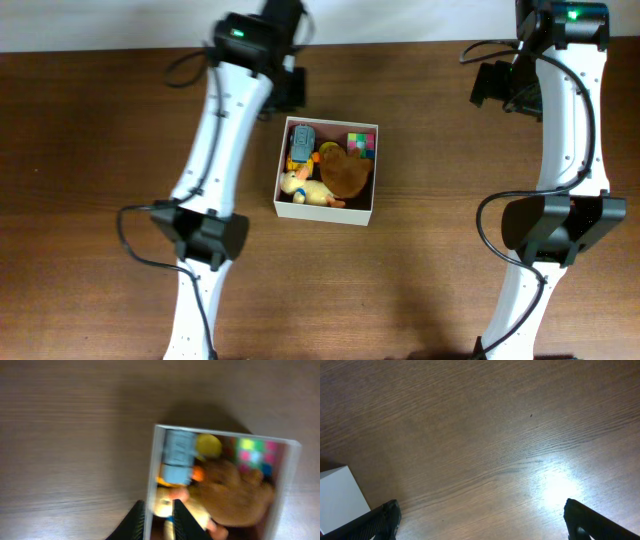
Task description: Pack container
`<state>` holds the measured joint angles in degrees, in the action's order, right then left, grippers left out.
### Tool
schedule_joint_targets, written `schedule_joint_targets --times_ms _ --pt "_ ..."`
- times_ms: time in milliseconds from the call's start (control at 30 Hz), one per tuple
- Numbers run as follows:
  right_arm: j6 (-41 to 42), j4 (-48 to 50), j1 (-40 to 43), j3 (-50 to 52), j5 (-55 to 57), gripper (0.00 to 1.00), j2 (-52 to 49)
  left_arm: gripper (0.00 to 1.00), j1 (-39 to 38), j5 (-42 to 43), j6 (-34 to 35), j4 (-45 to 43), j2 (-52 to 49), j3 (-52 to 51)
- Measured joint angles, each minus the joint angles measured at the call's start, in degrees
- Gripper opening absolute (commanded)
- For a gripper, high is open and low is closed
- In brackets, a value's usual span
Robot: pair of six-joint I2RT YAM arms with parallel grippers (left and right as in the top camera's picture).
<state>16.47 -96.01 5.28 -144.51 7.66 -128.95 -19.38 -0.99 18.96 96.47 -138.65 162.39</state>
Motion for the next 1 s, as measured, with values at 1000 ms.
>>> schedule_joint_targets --times_ms 1000 --pt "0.0 0.0 0.0 0.0 0.02 0.99 0.0 0.99 23.32 -3.08 -14.95 0.02 14.84 0.04"
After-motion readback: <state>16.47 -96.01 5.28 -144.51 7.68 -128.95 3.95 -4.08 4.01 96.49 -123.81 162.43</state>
